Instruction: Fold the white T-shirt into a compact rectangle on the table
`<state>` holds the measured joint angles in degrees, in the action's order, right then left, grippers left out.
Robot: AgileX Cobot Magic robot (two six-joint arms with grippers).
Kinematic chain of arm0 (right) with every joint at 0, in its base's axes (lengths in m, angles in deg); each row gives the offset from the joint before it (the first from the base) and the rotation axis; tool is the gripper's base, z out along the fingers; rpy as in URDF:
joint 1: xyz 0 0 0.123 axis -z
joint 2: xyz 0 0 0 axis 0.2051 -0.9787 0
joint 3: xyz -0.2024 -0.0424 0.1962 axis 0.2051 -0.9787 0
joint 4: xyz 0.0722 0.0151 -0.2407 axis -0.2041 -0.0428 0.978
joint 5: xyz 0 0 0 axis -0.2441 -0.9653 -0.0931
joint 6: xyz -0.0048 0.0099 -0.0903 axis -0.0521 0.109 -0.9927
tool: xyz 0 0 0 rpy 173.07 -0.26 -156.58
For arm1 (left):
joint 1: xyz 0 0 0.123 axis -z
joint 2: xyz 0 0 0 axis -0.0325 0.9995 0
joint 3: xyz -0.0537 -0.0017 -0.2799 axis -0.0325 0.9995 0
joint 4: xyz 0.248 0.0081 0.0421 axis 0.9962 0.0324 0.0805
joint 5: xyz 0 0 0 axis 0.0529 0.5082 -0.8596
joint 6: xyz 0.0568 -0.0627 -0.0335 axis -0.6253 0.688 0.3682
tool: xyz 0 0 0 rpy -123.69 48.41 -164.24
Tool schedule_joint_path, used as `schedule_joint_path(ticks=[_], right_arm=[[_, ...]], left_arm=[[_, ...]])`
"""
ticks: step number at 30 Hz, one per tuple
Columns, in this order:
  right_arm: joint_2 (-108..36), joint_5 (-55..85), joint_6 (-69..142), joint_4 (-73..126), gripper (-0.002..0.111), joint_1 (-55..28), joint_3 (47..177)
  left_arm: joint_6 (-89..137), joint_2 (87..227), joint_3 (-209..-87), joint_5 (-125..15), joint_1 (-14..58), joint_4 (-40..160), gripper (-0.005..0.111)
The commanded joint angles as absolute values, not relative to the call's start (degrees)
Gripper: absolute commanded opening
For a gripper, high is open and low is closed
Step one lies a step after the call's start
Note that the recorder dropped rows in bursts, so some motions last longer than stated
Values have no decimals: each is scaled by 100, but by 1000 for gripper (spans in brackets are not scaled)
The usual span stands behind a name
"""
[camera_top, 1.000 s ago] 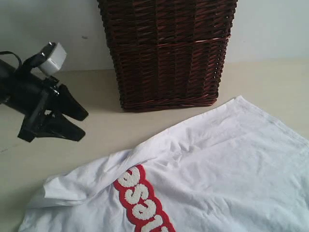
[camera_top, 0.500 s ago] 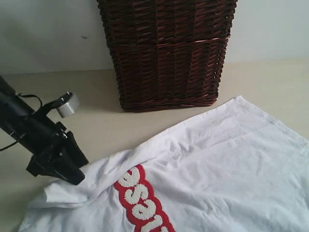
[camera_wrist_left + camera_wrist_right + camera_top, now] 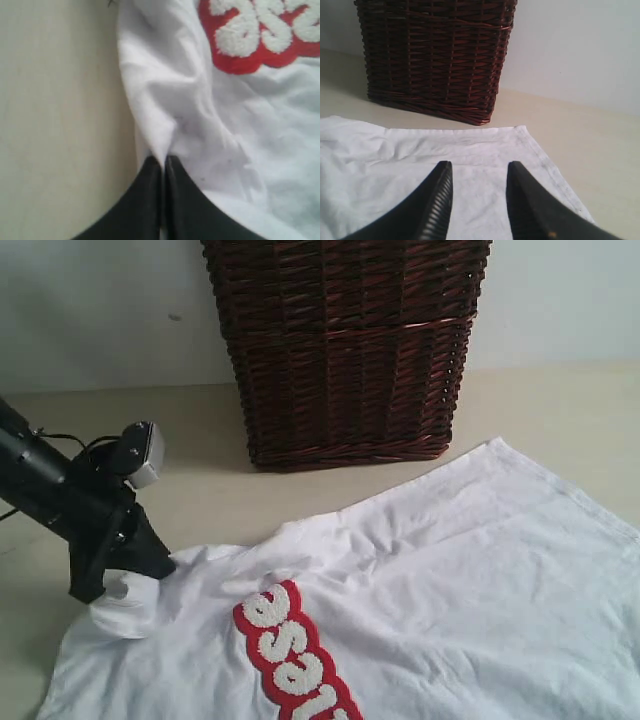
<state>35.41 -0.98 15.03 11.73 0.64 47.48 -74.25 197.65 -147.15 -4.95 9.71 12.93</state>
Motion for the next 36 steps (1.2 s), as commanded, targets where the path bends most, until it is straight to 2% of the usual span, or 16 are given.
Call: schedule_joint_path(ticks=[1, 6, 8, 11, 17, 19, 25, 31, 36], right_arm=[[3572, -91, 1504, 1171, 37, 96, 4725], [3572, -91, 1504, 1171, 37, 96, 4725], [3572, -91, 1504, 1171, 37, 96, 4725], [3572, -91, 1504, 1171, 37, 96, 4725], [3572, -91, 1504, 1171, 37, 96, 4725], [3572, -91, 1504, 1171, 37, 96, 4725], [3572, -91, 1504, 1171, 37, 96, 4725], [3572, -91, 1504, 1171, 37, 96, 4725], [3572, -91, 1504, 1171, 37, 96, 4725]], left_arm=[[-8280, 19569, -14714, 1046, 994, 1439, 0], [-8579, 19562, -14434, 1478, 994, 1454, 0], [-8605, 19562, -14271, 1478, 994, 1492, 5], [-8604, 19562, -13960, 1478, 994, 1492, 22], [-8895, 19562, -13323, 1478, 994, 1358, 76], [-8882, 19562, -13259, 1437, 994, 1295, 84], [-8336, 19168, -13523, 953, 860, 902, 83], [-7940, 18567, -14095, 664, 166, 780, 83], [-7730, 18838, -13822, 317, -109, 1011, 83]])
